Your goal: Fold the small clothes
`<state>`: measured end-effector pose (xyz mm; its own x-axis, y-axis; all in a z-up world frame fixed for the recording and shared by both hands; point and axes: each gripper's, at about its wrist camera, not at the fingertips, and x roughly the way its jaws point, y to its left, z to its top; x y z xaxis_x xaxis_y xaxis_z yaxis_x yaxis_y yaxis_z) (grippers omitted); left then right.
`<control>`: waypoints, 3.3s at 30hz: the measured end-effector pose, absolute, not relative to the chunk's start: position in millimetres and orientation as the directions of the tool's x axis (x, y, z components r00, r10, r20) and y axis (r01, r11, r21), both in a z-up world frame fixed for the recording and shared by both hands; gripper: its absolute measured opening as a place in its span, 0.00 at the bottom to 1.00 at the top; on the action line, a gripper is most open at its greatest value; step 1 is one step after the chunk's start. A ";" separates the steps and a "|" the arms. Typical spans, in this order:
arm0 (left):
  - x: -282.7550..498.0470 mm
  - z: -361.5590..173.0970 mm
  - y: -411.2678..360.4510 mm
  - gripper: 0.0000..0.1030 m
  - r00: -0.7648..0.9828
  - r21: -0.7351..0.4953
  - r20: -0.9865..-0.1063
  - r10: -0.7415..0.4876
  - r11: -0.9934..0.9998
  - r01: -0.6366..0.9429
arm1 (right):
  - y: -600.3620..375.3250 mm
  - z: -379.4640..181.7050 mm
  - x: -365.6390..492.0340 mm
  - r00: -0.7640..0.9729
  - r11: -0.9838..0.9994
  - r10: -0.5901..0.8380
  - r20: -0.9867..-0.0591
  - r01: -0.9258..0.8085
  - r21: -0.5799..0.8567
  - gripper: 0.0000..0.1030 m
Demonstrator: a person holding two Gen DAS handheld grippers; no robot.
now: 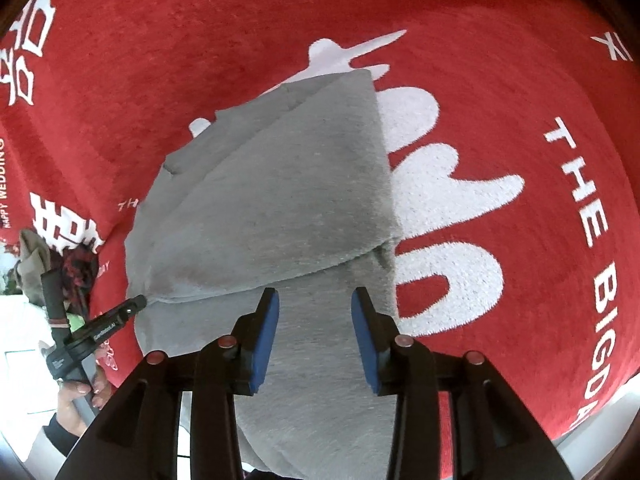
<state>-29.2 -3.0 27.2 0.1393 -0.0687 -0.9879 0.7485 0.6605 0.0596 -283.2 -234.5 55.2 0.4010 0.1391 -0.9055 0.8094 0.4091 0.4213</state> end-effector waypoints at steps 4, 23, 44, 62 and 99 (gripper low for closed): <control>-36.7 34.4 -7.0 1.00 0.138 0.067 -0.989 -0.058 0.649 0.758 | -235.0 56.2 -281.5 0.408 0.419 0.152 -0.900 0.798 0.433 0.43; -81.7 26.4 19.6 1.00 0.072 0.043 -0.997 -0.017 0.668 0.743 | -220.5 49.3 -301.4 0.424 0.435 0.242 -0.873 0.757 0.488 0.66; -134.4 12.2 120.3 1.00 0.022 -0.008 -0.999 -0.033 0.702 0.712 | -146.1 32.4 -345.0 0.406 0.443 0.293 -0.866 0.745 0.499 0.67; -167.7 -51.5 240.8 1.00 -0.215 -0.227 -0.970 -0.111 0.729 0.647 | -58.9 -44.7 -445.5 0.334 0.401 0.382 -0.862 0.780 0.480 0.67; -42.4 38.0 105.3 0.16 -0.060 -0.308 -0.939 -0.339 0.747 0.589 | -217.1 9.1 -319.1 0.632 0.237 0.306 -0.711 0.673 0.700 0.04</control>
